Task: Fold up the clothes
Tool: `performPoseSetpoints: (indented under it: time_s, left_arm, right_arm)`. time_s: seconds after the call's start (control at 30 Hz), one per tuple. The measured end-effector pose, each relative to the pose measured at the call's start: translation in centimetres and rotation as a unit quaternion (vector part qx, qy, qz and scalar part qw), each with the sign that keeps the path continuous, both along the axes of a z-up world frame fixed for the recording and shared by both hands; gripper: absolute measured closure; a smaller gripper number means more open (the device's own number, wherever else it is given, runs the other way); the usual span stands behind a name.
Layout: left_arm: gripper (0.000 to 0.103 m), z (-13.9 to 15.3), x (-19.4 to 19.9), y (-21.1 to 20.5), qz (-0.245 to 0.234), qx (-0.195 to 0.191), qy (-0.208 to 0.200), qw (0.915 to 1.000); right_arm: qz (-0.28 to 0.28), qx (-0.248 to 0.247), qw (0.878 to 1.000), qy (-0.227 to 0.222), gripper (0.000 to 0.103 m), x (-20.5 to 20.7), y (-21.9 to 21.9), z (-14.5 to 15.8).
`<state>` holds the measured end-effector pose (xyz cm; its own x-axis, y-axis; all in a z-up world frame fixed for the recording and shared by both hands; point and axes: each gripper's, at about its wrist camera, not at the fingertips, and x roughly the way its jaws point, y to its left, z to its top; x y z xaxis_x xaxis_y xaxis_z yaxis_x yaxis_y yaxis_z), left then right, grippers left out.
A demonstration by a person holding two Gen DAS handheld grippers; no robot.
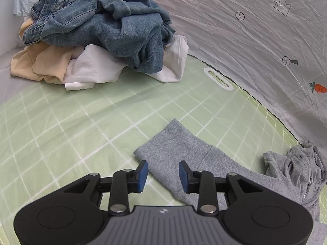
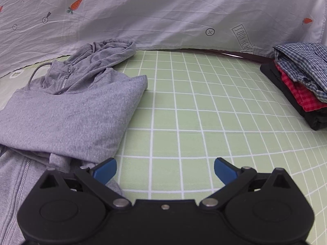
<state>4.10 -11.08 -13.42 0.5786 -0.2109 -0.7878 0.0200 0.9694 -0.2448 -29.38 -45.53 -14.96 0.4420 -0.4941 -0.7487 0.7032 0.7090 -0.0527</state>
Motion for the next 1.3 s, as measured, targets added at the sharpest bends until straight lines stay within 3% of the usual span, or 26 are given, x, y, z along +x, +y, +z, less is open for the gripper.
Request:
performPoseSetpoints:
  time_s: [0.23, 0.37, 0.43, 0.53, 0.63, 0.87, 1.0, 1.3]
  left_arm:
    - [0.047, -1.2, 0.6, -1.2, -0.028, 0.017, 0.018, 0.9993]
    - [0.043, -1.9, 0.9, -2.5, -0.049, 0.033, 0.018, 0.9981]
    - [0.04, -2.0, 1.0, -3.0, -0.058, 0.046, 0.012, 0.9972]
    - [0.038, -2.0, 0.8, -3.5, -0.066, 0.06, 0.005, 0.996]
    - [0.036, -2.1, 0.6, -3.8, -0.076, 0.071, -0.001, 0.9946]
    - [0.015, -2.6, 0.1, -5.7, -0.12, 0.12, -0.001, 0.9855]
    - [0.003, -2.9, -0.1, -6.2, -0.13, 0.127, 0.005, 0.9834]
    - [0.0, -3.2, -0.1, -6.0, -0.155, 0.127, -0.007, 0.9797]
  right_arm:
    - [0.087, 0.006, 0.996, 0.02, 0.0, 2.9, 1.6, -0.8]
    - [0.045, -0.017, 0.999, 0.025, 0.0, 3.7, 0.6, -0.9]
    - [0.005, -0.01, 0.999, 0.031, 0.0, 3.3, -0.7, -1.0]
    - [-0.013, 0.009, 1.0, 0.027, 0.0, 2.3, -1.2, -1.5]
    - [-0.013, 0.006, 1.0, 0.028, 0.0, 2.0, -0.6, -1.4]
    - [0.006, 0.012, 1.0, -0.017, 0.0, 1.7, 1.8, 0.5]
    - [0.036, 0.008, 0.999, -0.015, 0.0, 2.8, 3.8, 0.3]
    - [0.015, -0.04, 0.999, 0.004, 0.0, 6.7, 5.0, -1.4]
